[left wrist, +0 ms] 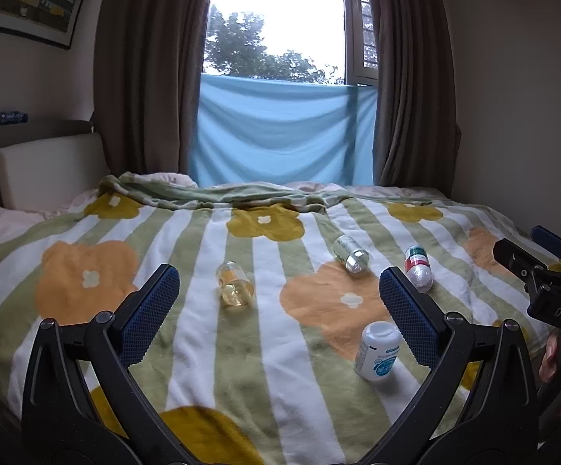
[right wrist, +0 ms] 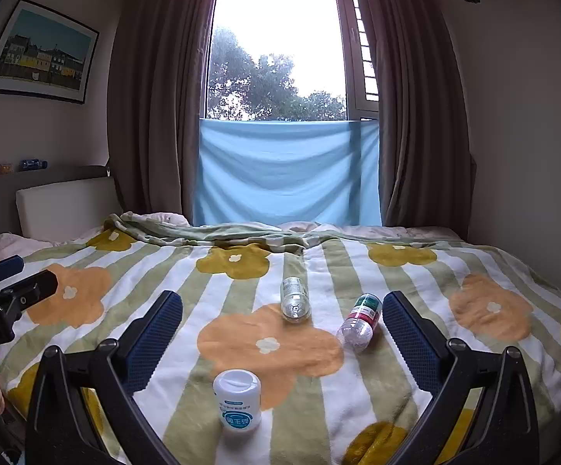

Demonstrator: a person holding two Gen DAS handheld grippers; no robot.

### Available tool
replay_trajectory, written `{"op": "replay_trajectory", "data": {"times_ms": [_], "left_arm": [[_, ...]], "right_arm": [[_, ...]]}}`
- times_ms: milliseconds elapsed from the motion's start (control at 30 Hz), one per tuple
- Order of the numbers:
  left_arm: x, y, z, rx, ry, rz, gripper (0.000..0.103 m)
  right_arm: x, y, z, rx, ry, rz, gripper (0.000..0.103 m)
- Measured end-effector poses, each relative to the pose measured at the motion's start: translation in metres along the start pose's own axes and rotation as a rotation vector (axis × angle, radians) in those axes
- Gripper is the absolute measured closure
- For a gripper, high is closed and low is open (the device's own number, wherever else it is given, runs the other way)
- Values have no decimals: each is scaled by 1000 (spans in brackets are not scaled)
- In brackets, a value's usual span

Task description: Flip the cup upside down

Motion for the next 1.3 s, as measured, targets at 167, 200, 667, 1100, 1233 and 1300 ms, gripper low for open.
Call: {"op": "replay_trajectory", "data": {"times_ms": [167,200,667,1100,1233,1300], "left_arm": [[0,0,1,-3,1,0,0],[0,0,1,-1,2,1,0],[0,0,3,-5,-2,-2,0],[2,2,1,-17,11,-8,0],[6,3,1,-21,4,-24,0],[5,4,2,-16,15,-25,0]], "right_arm": [[0,-2,2,0,3,2,0],[0,-2,3,-2,3,5,0],[-1,-6,6,-9,9,13,0],[0,-7,11,-4,16,9,0],[-1,-6,11,-4,15,10,0],[0,-7,12,-4,15,10,0]]}}
Point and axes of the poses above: each gripper's, at about its wrist camera, not at the fingertips, and x roughly against the way its jaws point, z to its left, y to its top, the point moved 5 cm from there along -x, roughly the way its jaws point, and after that the axes turned 7 degrees about -y, right-handed, at the moved point
